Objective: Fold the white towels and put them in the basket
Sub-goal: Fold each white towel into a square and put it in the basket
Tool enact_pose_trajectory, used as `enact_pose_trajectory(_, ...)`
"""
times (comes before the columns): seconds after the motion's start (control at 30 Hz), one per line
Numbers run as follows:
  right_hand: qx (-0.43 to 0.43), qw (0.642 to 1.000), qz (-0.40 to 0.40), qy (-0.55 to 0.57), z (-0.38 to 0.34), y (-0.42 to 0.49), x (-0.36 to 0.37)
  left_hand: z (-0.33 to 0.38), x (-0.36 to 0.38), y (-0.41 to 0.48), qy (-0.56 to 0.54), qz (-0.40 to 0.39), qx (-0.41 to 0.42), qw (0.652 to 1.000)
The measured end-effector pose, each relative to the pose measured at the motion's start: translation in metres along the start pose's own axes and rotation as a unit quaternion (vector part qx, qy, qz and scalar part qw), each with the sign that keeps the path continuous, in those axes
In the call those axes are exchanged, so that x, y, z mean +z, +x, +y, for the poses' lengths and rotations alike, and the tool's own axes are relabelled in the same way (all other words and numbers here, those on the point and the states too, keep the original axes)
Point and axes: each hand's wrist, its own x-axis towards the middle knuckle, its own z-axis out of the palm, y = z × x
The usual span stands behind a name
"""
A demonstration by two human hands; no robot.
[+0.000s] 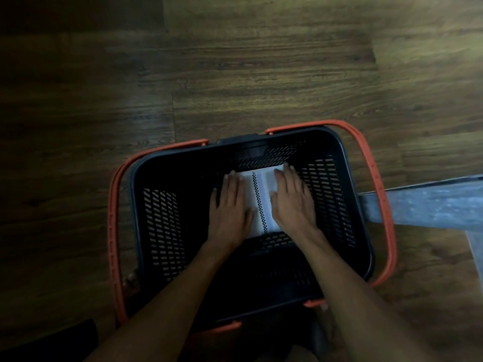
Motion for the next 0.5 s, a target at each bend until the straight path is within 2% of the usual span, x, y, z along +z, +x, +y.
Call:
enact_pose_trajectory(0.1,-0.019,0.997,-0.047,-0.057,0.008,-0.001,0.019,-0.008,0.02,-0.003,0.046,-0.034,0.007,0.998)
enact_pose_trajectory(0.2,-0.031,0.995,-0.057,-0.08,0.011,0.003,0.032,-0.009,0.029,-0.002,0.069,-0.032,0.011,0.997)
enact_pose_trajectory(0.33,-0.034,0.994,-0.067,-0.084,0.011,0.007,0.03,-0.005,0.026,0.002,0.076,-0.034,0.005,0.996)
enact_pose_trajectory(0.5,-0.02,0.993,-0.088,-0.075,0.004,0.001,0.004,0.0,-0.008,0.0,0.136,-0.079,0.009,0.987)
